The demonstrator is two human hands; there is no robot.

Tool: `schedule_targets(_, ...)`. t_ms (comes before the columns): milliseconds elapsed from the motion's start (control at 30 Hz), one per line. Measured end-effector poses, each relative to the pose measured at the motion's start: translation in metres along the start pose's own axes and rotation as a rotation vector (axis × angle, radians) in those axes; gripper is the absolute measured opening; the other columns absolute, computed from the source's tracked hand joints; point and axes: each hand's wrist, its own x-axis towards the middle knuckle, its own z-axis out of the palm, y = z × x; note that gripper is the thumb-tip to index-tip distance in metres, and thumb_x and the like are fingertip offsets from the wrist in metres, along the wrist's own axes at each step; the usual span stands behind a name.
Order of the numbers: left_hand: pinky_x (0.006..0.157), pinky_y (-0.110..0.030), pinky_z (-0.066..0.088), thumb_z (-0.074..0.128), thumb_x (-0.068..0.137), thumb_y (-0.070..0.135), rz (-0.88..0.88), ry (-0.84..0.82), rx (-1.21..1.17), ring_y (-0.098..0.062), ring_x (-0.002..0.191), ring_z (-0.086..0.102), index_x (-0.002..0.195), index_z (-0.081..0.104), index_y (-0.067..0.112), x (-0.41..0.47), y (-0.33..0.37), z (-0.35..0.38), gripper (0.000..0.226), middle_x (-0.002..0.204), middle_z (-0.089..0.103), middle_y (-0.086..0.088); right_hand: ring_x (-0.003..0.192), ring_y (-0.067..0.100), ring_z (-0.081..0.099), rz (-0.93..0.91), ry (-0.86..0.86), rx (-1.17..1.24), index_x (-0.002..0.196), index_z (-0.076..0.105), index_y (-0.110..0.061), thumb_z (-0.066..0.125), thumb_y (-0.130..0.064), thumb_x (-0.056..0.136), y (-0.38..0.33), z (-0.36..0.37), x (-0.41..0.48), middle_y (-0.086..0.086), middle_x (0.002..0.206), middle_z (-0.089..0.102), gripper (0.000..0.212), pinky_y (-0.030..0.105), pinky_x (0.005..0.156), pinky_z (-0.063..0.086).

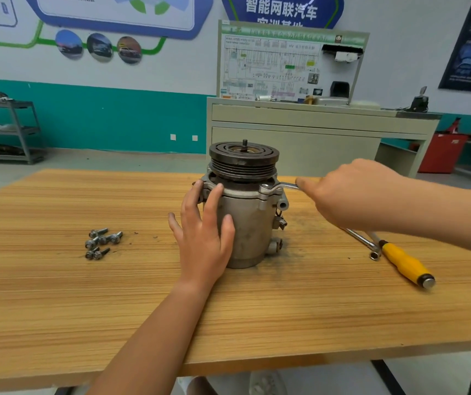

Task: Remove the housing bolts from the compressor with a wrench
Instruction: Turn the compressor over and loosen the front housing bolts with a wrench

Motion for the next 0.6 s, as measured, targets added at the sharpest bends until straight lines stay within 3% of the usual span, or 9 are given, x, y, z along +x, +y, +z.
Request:
schedule_targets(100, 0.106, -0.064, 0.007, 0.033, 0.088, 0.036, -0.003, 0.001, 0.003, -0.020, 0.135, 0.026, 0.132, 0.028, 0.035, 0.001, 0.000, 0.001, 0.044, 0.148, 0.030, -0.010, 0.048, 0.014, 0.039, 0.009, 0.084, -0.002, 0.114, 0.043, -0.014, 0.042, -0.005, 0.090, 0.005, 0.014, 0.016, -0.003, 0.059, 0.040, 0.026, 0.025, 0.046, 0.030)
schedule_targets(167, 0.105, -0.065, 0.008, 0.033, 0.088, 0.036, -0.001, -0.003, 0.016, -0.020, 0.135, 0.025, 0.133, 0.026, 0.034, 0.000, -0.001, 0.001, 0.045, 0.149, 0.029, -0.011, 0.067, 0.023, 0.054, 0.018, 0.149, 0.077, 0.109, 0.044, -0.010, 0.043, -0.001, 0.089, 0.000, 0.022, 0.031, 0.001, 0.075, 0.057, 0.021, 0.030, 0.071, 0.043)
schedule_targets(200, 0.105, -0.065, 0.009, 0.033, 0.088, 0.036, 0.003, -0.005, 0.023, -0.021, 0.136, 0.025, 0.133, 0.026, 0.034, -0.001, -0.001, 0.001, 0.046, 0.149, 0.029, -0.011, 0.079, 0.026, 0.058, 0.026, 0.169, 0.125, 0.110, 0.044, -0.009, 0.042, 0.001, 0.089, -0.003, 0.025, 0.038, 0.005, 0.086, 0.062, 0.023, 0.035, 0.085, 0.042)
schedule_targets(267, 0.105, -0.066, 0.010, 0.032, 0.088, 0.036, 0.010, -0.008, 0.033, -0.022, 0.136, 0.025, 0.134, 0.026, 0.034, -0.001, -0.003, 0.001, 0.046, 0.149, 0.028, -0.011, 0.089, 0.029, 0.060, 0.053, 0.237, 0.200, 0.113, 0.046, -0.006, 0.039, 0.003, 0.089, -0.010, 0.031, 0.048, 0.010, 0.095, 0.064, 0.027, 0.039, 0.096, 0.038)
schedule_targets(333, 0.105, -0.066, 0.009, 0.033, 0.088, 0.036, 0.012, -0.010, 0.036, -0.022, 0.136, 0.025, 0.134, 0.026, 0.034, -0.001, -0.003, 0.001, 0.047, 0.150, 0.028, -0.011, 0.077, 0.031, 0.061, 0.098, 0.367, 0.307, 0.109, 0.053, -0.001, 0.041, 0.004, 0.090, -0.010, 0.036, 0.046, 0.013, 0.083, 0.063, 0.023, 0.039, 0.076, 0.043)
schedule_targets(433, 0.105, -0.066, 0.008, 0.033, 0.088, 0.037, 0.001, -0.010, 0.018, -0.023, 0.137, 0.026, 0.133, 0.027, 0.035, 0.000, -0.003, 0.002, 0.046, 0.150, 0.027, -0.010, 0.052, 0.025, 0.051, 0.314, 0.519, 0.679, 0.109, 0.054, 0.000, 0.042, -0.010, 0.096, -0.004, 0.038, 0.021, 0.005, 0.063, 0.053, 0.019, 0.027, 0.047, 0.033)
schedule_targets(500, 0.105, -0.066, 0.008, 0.033, 0.087, 0.037, -0.004, -0.008, 0.011, -0.025, 0.137, 0.027, 0.133, 0.027, 0.034, 0.000, -0.003, 0.003, 0.046, 0.149, 0.028, -0.010, 0.048, 0.021, 0.044, 0.383, 0.479, 0.760, 0.111, 0.051, -0.005, 0.039, -0.017, 0.097, -0.001, 0.039, 0.001, -0.005, 0.057, 0.043, 0.022, 0.027, 0.044, 0.027)
schedule_targets(600, 0.105, -0.066, 0.008, 0.033, 0.087, 0.036, -0.005, -0.003, 0.013, -0.025, 0.137, 0.027, 0.133, 0.027, 0.033, 0.001, -0.002, 0.003, 0.046, 0.149, 0.028, -0.011, 0.051, 0.017, 0.040, 0.337, 0.248, 0.621, 0.115, 0.049, -0.015, 0.035, -0.023, 0.097, -0.001, 0.039, -0.019, -0.007, 0.058, 0.038, 0.024, 0.028, 0.044, 0.024)
